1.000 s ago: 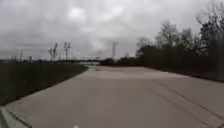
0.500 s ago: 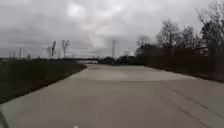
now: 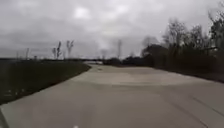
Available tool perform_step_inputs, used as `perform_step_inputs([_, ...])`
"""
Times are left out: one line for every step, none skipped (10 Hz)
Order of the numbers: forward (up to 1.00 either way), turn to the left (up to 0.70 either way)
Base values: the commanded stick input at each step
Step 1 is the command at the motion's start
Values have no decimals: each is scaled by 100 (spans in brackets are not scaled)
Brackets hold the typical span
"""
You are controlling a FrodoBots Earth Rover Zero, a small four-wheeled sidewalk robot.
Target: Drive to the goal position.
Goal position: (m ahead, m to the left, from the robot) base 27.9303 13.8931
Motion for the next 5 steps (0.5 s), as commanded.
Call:
perform_step_inputs([100, 0])
perform_step_inputs([100, 0])
perform_step_inputs([100, 0])
perform_step_inputs([100, 0])
perform_step_inputs([100, 0])
